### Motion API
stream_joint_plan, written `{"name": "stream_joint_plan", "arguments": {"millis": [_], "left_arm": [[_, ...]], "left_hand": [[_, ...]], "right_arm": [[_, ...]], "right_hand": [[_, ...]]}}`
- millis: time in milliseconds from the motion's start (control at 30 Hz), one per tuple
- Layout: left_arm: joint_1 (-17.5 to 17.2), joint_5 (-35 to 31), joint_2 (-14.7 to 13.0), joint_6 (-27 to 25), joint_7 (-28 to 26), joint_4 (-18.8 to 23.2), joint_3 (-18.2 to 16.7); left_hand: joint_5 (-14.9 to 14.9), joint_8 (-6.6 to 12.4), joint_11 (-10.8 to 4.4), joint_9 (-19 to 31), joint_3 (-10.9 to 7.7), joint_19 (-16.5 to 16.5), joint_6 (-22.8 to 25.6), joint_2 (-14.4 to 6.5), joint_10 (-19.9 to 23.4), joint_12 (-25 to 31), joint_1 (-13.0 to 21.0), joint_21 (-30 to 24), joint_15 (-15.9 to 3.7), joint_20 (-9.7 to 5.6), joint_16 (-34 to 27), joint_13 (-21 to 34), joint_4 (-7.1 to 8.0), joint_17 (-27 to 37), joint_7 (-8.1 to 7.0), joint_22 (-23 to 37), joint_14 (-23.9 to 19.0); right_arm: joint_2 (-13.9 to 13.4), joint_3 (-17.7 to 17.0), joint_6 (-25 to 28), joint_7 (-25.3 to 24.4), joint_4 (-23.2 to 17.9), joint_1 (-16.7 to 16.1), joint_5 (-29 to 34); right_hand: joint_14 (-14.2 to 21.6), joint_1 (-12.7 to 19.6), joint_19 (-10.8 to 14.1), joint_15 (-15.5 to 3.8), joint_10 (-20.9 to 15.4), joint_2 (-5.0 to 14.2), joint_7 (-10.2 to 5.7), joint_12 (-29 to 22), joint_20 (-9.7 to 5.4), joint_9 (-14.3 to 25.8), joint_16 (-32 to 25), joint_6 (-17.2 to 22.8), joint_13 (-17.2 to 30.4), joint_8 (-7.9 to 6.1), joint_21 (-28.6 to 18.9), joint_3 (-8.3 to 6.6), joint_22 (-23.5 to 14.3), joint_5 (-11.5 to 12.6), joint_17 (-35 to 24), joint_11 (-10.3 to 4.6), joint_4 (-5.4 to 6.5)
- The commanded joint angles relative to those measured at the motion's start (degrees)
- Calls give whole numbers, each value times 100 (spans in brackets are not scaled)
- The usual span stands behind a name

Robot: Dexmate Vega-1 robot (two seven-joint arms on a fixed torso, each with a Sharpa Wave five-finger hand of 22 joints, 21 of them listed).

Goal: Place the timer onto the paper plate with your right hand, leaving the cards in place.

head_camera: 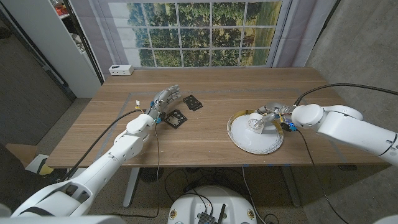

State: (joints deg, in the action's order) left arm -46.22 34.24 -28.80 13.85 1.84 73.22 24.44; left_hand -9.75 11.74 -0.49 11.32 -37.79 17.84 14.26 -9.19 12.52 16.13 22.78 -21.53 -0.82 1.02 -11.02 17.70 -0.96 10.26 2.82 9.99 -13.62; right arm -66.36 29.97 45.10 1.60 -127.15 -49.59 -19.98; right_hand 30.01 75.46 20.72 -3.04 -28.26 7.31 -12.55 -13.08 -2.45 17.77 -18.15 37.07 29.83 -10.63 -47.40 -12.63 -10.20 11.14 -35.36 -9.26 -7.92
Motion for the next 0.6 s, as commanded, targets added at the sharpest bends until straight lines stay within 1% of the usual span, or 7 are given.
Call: {"name": "stream_joint_plan", "arguments": {"millis": [33,200,333,400,467,533,600], "left_arm": [[-1,10,13,38,18,-35,-5],[3,34,33,99,68,-97,-15],[-12,58,39,132,95,-126,-27],[-26,57,29,104,58,-102,-34],[-24,75,41,164,110,-149,-43],[-30,73,31,141,83,-134,-49],[-28,86,36,187,126,-168,-56]], "left_hand": [[-6,22,9,13,-18,54,42,-5,40,36,-16,39,-4,16,-9,16,-13,13,9,29,-55],[-6,22,11,13,-20,55,46,-4,56,41,-18,45,-10,17,-10,21,-15,13,-7,29,-61],[-6,25,2,14,-21,54,56,-4,60,41,-20,52,-13,19,-12,25,-17,12,-11,30,-71],[-6,27,2,14,-21,56,62,-3,62,41,-21,53,-11,17,-14,26,-17,12,-14,30,-76],[-6,28,5,14,-22,56,68,-2,70,43,-23,57,-9,20,-12,29,-19,12,-11,30,-74],[-6,29,1,15,-22,58,73,-2,71,43,-25,60,-12,20,-12,31,-18,12,-15,30,-76],[-6,34,-1,15,-23,59,88,-1,75,44,-26,63,-17,20,-11,34,-20,11,-21,30,-78]], "right_arm": [[-65,154,321,502,-66,365,-85],[-49,221,548,717,-74,585,-155],[-72,215,658,794,-101,686,-225],[-88,171,687,771,-131,691,-272],[-110,136,714,730,-172,698,-293],[-130,95,746,702,-209,709,-327],[-162,80,764,673,-255,723,-323]], "right_hand": [[-552,-14,-172,-984,509,85,-6,152,-418,-57,120,-606,67,33,18,83,-5,-27,-76,67,55],[-1289,-317,-430,-913,1440,-94,-19,293,-309,-166,343,-1425,36,45,156,284,19,-84,-67,115,98],[-1746,-454,-642,-782,1892,-185,-19,268,-191,-264,476,-2073,-27,58,320,384,30,-69,-17,221,88],[-2021,-519,-803,-687,2254,-252,-19,306,-34,-307,563,-2305,-69,45,430,442,33,-64,33,257,82],[-2162,-569,-854,-633,2394,-289,-8,284,3,-349,593,-2562,-103,68,492,481,34,-56,74,248,83],[-2296,-607,-904,-596,2552,-303,3,258,32,-421,610,-3074,-157,99,582,511,35,-39,150,288,74],[-2372,-642,-950,-556,2625,-318,-1,259,48,-441,629,-3209,-179,87,627,531,35,-35,186,294,80]]}}
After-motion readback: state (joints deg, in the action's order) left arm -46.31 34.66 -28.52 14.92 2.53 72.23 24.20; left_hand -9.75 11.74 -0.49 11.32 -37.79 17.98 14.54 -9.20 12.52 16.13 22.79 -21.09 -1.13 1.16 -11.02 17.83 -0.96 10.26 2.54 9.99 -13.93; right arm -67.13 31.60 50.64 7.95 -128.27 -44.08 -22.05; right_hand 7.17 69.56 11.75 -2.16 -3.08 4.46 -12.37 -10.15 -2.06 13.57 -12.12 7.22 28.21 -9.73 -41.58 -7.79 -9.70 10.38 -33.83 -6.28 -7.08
